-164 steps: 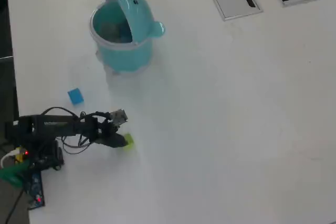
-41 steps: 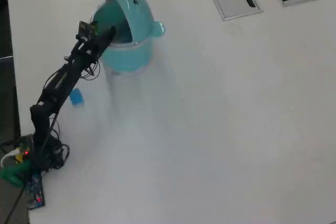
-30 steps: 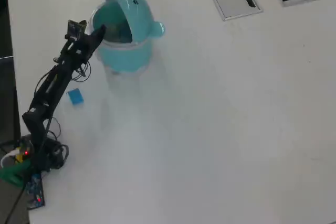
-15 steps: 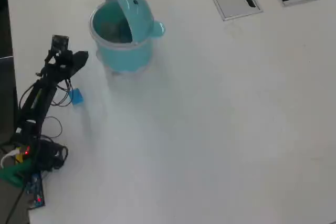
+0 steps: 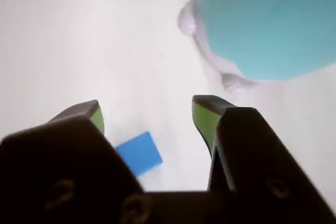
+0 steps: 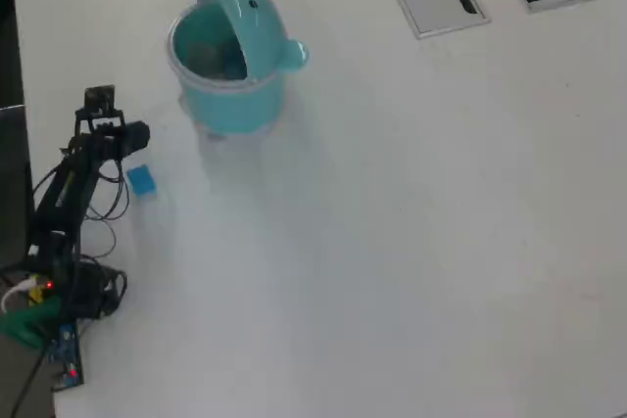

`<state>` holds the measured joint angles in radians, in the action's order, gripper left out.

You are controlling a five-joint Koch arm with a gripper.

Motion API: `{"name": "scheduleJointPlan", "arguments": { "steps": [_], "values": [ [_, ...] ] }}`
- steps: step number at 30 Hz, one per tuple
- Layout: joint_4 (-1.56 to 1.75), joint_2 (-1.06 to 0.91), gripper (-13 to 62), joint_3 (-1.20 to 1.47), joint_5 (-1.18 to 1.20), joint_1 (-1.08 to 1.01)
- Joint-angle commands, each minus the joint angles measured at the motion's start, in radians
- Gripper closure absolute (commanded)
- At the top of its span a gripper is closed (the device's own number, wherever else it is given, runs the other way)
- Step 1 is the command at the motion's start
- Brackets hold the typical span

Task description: Grasp RGB lego blocks and put them in the bin one by one.

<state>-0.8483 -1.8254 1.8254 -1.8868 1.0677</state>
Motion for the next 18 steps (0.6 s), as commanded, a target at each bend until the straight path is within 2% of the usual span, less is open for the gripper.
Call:
{"name": "scheduleJointPlan", "arguments": {
  "steps": [1,18],
  "values": [
    [-0.018,-0.028,17.7,-0.034,-0.052,0.014],
    [0.006,0.069,17.6,0.100,-0.115,0.055]
  ]
}}
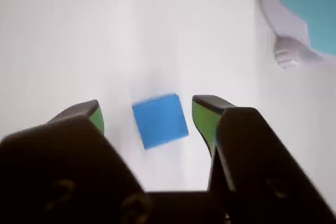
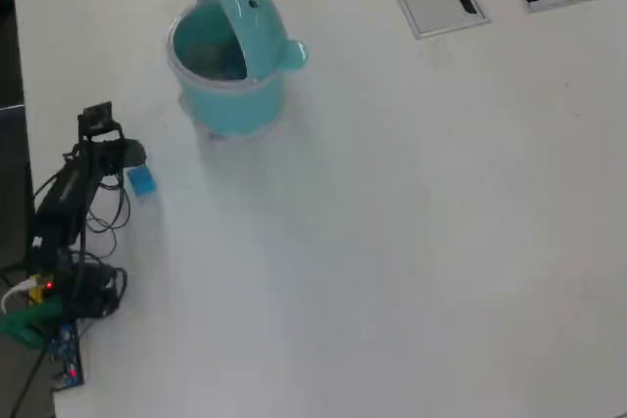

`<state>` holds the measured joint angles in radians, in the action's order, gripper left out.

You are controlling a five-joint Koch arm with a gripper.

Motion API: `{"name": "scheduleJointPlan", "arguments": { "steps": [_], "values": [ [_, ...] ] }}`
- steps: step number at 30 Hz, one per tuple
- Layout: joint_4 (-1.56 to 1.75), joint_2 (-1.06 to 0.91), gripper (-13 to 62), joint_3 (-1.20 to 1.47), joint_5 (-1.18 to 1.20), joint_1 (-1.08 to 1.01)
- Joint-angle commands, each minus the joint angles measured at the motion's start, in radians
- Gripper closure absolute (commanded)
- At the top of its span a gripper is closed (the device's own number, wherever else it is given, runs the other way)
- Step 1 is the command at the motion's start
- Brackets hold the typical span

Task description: Grasp RGB lego blocks and put them in the bin one by one.

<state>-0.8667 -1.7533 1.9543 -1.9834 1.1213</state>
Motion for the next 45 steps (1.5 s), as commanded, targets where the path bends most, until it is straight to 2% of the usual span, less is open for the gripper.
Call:
{"name": "scheduleJointPlan", "arguments": {
  "steps": [1,22,27,34,45],
  "values": [
    [0.026,0.005,17.5,-0.025,-0.018,0.002],
    [0.212,0.144,16.5,0.081,-0.051,-0.035],
    [0.213,0.147,21.1,0.112,-0.095,-0.061],
    [0.213,0.130,36.3,0.123,-0.089,-0.072],
    [0.264,-0.049,39.0,0.091,-0.083,-0.103]
  ]
}}
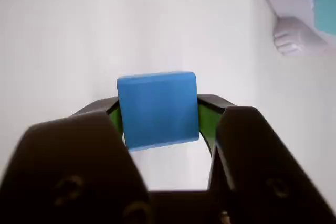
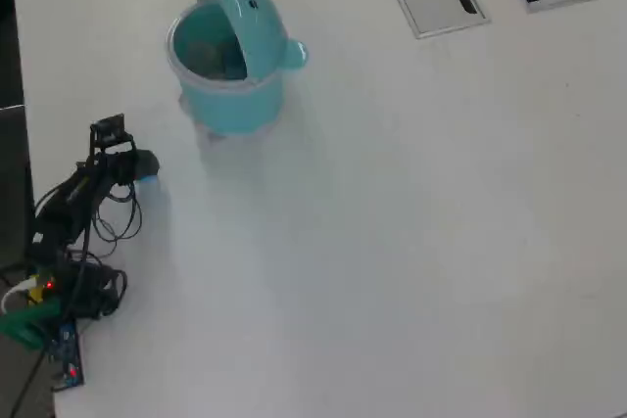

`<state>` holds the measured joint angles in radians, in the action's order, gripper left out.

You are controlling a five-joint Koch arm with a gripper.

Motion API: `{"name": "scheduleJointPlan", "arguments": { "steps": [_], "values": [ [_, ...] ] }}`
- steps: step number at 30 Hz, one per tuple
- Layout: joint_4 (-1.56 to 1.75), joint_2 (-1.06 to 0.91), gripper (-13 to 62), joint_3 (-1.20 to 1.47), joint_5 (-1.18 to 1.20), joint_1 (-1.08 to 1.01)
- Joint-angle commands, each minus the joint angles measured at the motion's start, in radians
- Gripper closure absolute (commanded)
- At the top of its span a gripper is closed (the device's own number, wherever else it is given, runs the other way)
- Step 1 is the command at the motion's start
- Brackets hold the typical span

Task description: Grasp RGB lego blocks and put them in the bin one by one.

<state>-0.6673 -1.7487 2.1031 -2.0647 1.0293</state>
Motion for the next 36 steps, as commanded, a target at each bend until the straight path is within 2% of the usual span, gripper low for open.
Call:
{"name": "scheduleJointPlan", "arguments": {
  "steps": [1,6,9,12,18,25,31,36],
  "values": [
    [0.101,-0.067,39.0,-0.066,-0.002,-0.015],
    [0.141,-0.133,39.0,-0.109,0.060,-0.014],
    [0.310,-0.158,38.9,-0.138,0.178,-0.012],
    [0.425,-0.158,38.9,-0.232,0.264,-0.018],
    [0.428,-0.106,39.0,-0.472,0.270,-0.044],
    [0.430,0.123,39.0,-0.871,0.304,-0.061],
    [0.448,0.307,39.0,-1.068,0.305,-0.080],
    [0.446,0.552,38.9,-1.376,0.347,-0.129]
  ]
}}
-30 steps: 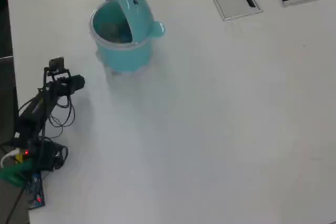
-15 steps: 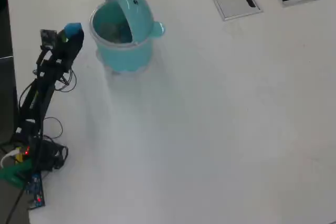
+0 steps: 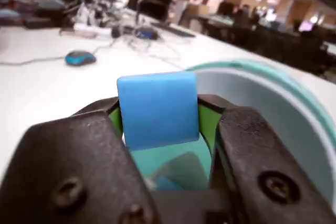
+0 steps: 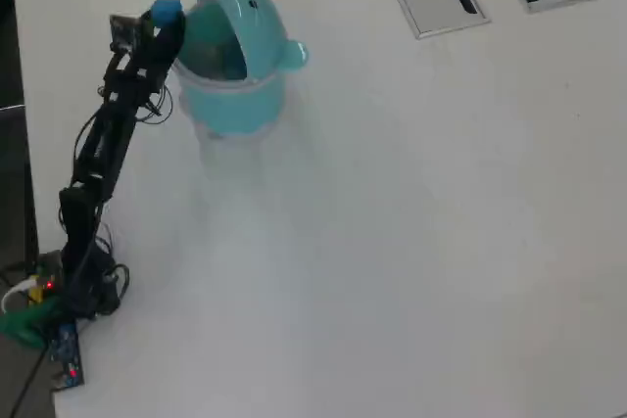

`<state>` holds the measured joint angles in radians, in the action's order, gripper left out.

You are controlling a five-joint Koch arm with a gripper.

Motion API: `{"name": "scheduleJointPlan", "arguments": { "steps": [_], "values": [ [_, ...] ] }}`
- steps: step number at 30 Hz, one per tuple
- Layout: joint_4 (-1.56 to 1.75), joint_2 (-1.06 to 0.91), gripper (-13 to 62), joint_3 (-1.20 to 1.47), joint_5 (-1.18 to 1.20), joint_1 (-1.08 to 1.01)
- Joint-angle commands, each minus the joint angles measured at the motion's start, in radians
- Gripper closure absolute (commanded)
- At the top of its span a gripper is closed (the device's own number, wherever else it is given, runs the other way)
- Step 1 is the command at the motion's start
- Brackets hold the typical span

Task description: Grasp RGB lego blocks and put them in the bin one by one.

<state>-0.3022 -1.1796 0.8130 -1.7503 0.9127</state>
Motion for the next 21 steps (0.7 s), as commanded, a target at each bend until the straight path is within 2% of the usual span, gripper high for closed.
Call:
{"name": "scheduleJointPlan", "arguments": {
  "steps": [1,5,8,12,18,21],
  "values": [
    [0.069,0.077,38.9,-0.215,0.074,-0.028],
    [0.043,0.129,37.4,-0.259,0.077,-0.054],
    [0.003,0.141,26.2,-0.250,0.058,-0.075],
    [-0.011,0.137,19.8,-0.250,0.026,-0.098],
    [-0.126,0.095,18.5,-0.288,0.026,-0.100],
    [-0.218,0.048,18.5,-0.284,0.117,-0.072]
  ]
}}
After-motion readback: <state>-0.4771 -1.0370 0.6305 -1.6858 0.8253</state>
